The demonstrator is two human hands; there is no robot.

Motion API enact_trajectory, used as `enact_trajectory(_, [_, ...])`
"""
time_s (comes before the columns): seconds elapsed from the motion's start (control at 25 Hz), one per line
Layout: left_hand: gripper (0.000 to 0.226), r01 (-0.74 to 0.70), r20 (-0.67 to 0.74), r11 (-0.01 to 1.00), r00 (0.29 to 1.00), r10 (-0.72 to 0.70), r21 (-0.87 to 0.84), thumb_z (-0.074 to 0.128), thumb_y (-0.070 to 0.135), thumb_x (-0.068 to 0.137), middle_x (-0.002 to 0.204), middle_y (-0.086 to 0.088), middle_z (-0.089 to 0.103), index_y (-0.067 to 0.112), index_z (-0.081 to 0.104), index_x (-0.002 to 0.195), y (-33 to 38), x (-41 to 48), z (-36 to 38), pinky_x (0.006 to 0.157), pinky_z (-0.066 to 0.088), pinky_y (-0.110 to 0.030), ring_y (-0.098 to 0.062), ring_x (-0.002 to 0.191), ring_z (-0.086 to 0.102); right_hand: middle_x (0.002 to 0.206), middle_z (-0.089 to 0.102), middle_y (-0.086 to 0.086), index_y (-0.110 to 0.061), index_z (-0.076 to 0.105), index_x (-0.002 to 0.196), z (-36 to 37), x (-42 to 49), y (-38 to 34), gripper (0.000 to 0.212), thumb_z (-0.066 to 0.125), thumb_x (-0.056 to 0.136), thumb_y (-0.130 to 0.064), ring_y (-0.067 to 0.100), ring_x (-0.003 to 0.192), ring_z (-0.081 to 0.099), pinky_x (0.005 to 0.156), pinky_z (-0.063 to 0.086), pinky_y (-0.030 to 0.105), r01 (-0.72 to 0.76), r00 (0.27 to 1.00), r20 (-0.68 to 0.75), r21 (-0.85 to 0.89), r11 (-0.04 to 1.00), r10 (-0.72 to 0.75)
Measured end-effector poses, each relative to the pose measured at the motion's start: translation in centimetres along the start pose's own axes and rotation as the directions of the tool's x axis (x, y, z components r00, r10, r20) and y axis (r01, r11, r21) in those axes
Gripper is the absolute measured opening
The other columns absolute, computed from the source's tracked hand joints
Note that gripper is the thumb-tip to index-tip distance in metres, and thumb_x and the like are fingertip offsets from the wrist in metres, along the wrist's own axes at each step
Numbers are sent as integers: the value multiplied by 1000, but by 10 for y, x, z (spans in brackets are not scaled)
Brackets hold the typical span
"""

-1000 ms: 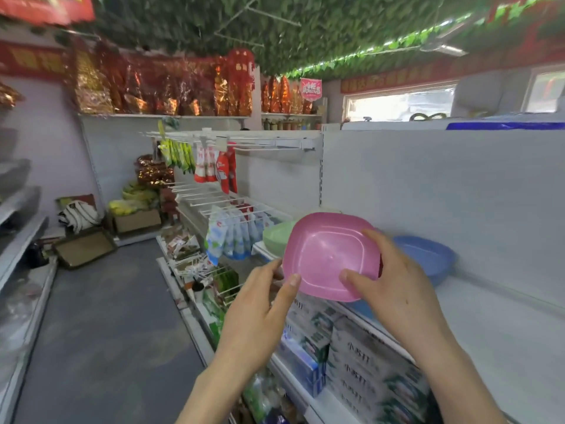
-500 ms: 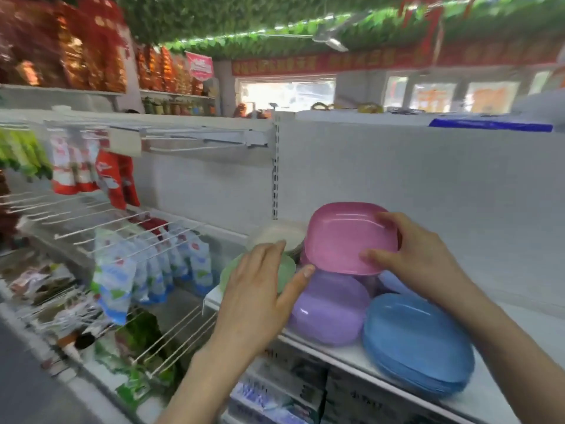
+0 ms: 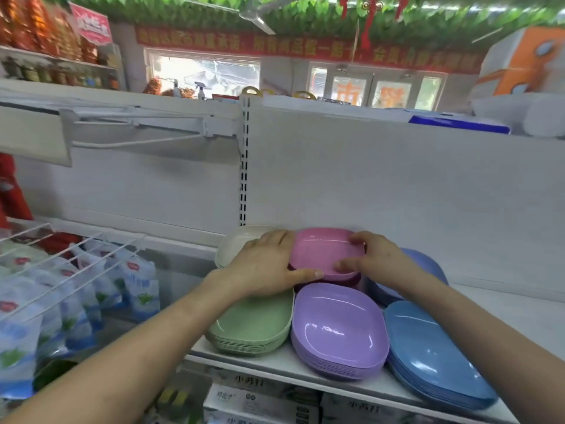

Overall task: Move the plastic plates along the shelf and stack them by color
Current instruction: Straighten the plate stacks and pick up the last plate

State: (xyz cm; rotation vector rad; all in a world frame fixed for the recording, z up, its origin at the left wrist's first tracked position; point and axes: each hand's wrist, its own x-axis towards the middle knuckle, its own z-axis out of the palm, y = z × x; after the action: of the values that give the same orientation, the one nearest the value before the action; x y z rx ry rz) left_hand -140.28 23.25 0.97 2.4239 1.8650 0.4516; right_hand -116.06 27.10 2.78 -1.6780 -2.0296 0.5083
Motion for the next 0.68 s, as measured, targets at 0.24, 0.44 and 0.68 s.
enact_trajectory(0.24, [125,-47,171,997,985,37,57,29,103,66,170,7,10,27,12,163,-9,25,7,125,11,-50,-15,157,5,138,60,0,-20,51,147,-3,2,1,82,85,77,-46,20,122,57,105,46,35,27,999,47,-107,994,-22])
enact_trajectory(0.44, [127,-74,246,993,968,49,92,27,104,63,170,12,8,28,13,163,-10,34,7,126,1,-50,-10,157,-5,137,60,-4,-30,58,143,-6,0,7,71,77,81,-62,17,123,56,102,45,30,80,987,157,-243,967,-42])
enact_trajectory(0.68, [118,-126,278,987,956,94,98,34,100,70,170,15,11,29,14,163,-16,41,2,124,-10,-51,-6,156,-10,159,36,-5,-31,34,158,-20,1,16,93,54,83,-82,22,146,30,120,26,45,224,974,80,-413,883,-210])
